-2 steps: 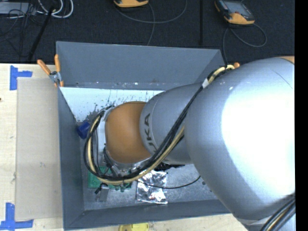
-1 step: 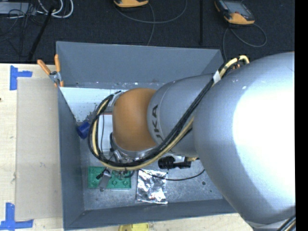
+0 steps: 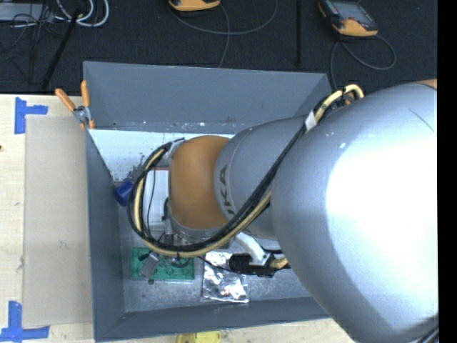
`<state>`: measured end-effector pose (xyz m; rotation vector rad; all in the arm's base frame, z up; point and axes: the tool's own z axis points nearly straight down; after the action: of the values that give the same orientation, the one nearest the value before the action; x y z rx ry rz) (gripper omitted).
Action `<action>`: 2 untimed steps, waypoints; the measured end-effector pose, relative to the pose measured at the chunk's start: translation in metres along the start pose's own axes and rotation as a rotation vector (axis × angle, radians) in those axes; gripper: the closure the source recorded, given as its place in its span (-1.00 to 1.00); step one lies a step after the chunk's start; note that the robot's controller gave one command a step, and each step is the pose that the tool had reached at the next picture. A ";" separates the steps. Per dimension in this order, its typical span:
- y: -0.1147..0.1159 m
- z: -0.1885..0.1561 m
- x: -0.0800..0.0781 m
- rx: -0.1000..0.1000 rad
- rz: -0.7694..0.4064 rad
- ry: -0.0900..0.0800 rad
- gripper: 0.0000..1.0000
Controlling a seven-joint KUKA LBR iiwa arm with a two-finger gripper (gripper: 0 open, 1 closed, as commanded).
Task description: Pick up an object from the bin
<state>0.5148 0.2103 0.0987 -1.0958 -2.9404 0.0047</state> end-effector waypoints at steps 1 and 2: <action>-0.003 0.030 -0.009 0.002 0.218 0.004 -1.00; -0.003 0.031 -0.009 0.004 0.219 0.006 -1.00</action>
Offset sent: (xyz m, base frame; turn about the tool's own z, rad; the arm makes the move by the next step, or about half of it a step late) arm 0.0066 -0.0073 -0.0287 0.2176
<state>0.5196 0.2021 0.0679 -1.4081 -2.7971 0.0087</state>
